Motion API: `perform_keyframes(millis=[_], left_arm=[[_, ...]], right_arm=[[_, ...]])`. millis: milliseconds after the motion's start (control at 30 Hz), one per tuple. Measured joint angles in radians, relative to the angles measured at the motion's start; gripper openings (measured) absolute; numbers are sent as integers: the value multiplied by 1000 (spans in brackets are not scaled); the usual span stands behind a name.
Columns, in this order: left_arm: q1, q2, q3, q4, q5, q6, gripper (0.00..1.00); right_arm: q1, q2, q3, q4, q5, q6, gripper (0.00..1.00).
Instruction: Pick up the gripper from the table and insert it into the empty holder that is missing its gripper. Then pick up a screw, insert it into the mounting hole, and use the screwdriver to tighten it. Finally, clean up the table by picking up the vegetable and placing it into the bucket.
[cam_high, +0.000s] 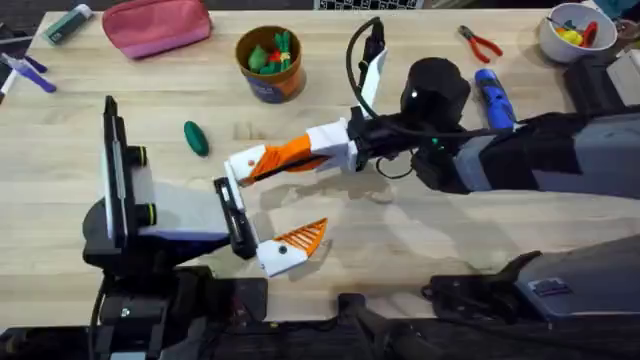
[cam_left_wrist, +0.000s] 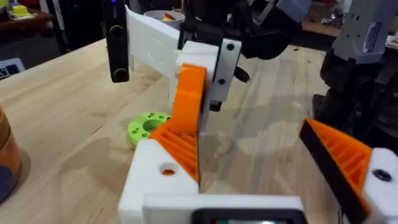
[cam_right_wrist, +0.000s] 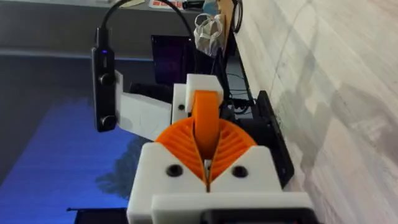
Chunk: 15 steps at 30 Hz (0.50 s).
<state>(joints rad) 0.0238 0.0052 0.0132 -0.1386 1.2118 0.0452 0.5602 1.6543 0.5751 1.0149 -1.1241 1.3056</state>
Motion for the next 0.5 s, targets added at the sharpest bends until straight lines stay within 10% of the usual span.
perform_keyframes(millis=[500], left_arm=[[0, 0, 0, 0, -3, 0, 985]], right_arm=[[31, 0, 0, 1, 32, 4, 10]])
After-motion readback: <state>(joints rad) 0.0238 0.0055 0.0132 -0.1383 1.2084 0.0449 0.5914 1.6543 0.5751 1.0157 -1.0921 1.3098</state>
